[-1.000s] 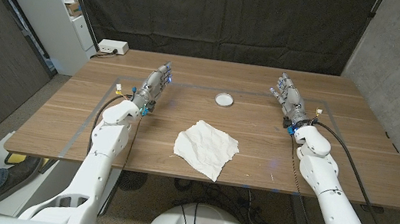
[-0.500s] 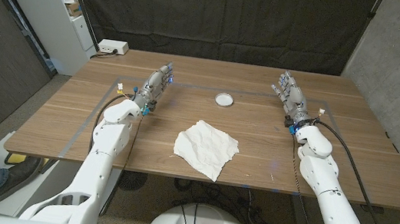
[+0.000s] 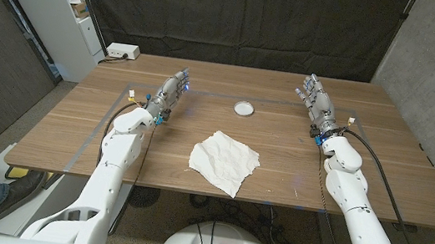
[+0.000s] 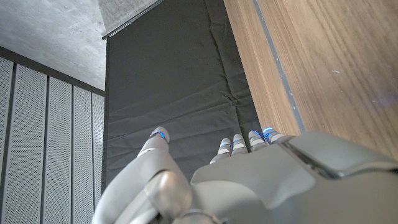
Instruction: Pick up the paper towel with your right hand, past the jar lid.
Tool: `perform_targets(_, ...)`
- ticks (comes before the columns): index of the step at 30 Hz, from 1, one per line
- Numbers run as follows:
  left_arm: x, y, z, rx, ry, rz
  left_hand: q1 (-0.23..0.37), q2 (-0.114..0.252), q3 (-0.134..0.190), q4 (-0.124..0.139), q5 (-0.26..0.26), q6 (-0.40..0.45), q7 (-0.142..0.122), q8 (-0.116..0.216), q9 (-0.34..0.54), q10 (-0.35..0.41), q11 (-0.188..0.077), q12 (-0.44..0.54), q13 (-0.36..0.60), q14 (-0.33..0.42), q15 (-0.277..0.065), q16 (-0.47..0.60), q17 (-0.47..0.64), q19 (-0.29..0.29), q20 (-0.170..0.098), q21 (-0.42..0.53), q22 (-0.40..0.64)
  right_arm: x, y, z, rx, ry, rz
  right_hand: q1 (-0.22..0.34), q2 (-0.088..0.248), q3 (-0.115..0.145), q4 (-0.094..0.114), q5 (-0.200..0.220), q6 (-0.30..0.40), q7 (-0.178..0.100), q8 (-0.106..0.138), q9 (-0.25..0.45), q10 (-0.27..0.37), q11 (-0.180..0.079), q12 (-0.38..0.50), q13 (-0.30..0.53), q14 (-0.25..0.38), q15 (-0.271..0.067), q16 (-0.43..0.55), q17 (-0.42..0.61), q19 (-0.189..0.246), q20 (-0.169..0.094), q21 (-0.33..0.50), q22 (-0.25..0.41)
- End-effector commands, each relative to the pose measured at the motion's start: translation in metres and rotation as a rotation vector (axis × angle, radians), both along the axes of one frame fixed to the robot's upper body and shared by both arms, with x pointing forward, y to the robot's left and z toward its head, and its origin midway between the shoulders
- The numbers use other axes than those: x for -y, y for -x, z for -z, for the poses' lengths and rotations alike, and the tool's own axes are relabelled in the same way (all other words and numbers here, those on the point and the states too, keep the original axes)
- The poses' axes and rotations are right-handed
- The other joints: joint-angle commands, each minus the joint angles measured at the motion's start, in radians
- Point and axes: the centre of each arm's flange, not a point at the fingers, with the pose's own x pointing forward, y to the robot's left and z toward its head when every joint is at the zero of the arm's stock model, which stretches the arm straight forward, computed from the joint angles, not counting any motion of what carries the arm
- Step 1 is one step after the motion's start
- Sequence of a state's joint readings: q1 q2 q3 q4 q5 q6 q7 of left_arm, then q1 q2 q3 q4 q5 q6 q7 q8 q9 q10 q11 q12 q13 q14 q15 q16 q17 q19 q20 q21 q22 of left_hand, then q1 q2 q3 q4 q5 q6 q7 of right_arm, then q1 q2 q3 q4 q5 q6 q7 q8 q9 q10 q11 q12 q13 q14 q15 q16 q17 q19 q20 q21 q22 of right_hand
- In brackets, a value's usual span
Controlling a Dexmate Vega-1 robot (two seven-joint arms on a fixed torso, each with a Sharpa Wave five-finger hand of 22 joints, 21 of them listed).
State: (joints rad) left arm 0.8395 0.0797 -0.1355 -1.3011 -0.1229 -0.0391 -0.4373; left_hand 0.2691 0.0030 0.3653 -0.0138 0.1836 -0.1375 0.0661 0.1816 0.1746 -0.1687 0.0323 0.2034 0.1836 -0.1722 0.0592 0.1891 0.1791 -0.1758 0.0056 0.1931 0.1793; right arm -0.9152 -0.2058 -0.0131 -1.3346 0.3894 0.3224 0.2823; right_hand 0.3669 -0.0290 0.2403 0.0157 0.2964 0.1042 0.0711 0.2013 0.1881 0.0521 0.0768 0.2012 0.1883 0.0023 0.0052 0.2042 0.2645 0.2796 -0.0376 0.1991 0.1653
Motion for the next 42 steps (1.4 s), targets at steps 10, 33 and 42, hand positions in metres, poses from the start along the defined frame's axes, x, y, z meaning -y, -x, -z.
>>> perform_targets(10, 0.002, 0.0, -0.001, -0.003, -0.004, 0.022, 0.001, 0.01, -0.002, -0.008, 0.001, 0.007, 0.003, 0.007, 0.002, -0.008, 0.004, 0.006, 0.006, -0.025, 0.003, 0.004, 0.004, -0.046, 0.005, 0.004, 0.001, -0.008, 0.014, -0.01, 0.095, 0.019, -0.034, 0.007, 0.001, 0.001, -0.009, 0.006, 0.006, -0.001, 0.005, 0.003, 0.01, 0.001, 0.004, 0.001, 0.009, 0.002, 0.004, -0.005, 0.02, -0.001, -0.001, 0.004)
perform_targets(33, 0.004, 0.004, -0.004, -0.007, -0.041, 0.029, -0.001, 0.013, -0.004, -0.01, 0.001, 0.009, 0.004, 0.006, 0.003, -0.007, 0.004, 0.005, 0.006, -0.026, 0.006, 0.002, 0.004, -0.053, 0.008, 0.003, 0.002, -0.015, 0.032, -0.017, 0.183, 0.059, -0.039, 0.019, 0.002, 0.003, -0.019, 0.012, 0.013, -0.009, 0.005, 0.003, 0.028, -0.011, 0.007, 0.002, 0.021, -0.005, 0.006, -0.014, 0.033, 0.001, -0.001, 0.003)
perform_targets(42, 0.005, 0.008, -0.005, -0.004, -0.054, 0.031, -0.002, 0.015, -0.004, -0.011, 0.001, 0.01, 0.004, 0.006, 0.003, -0.008, 0.006, 0.004, 0.006, -0.027, 0.005, 0.001, 0.004, -0.057, 0.009, 0.002, 0.002, -0.02, 0.038, -0.021, 0.208, 0.089, -0.048, 0.03, 0.003, 0.005, -0.026, 0.014, 0.023, -0.014, 0.008, 0.003, 0.032, -0.013, 0.007, 0.002, 0.025, -0.007, 0.005, -0.018, 0.039, -0.001, 0.0, 0.003)
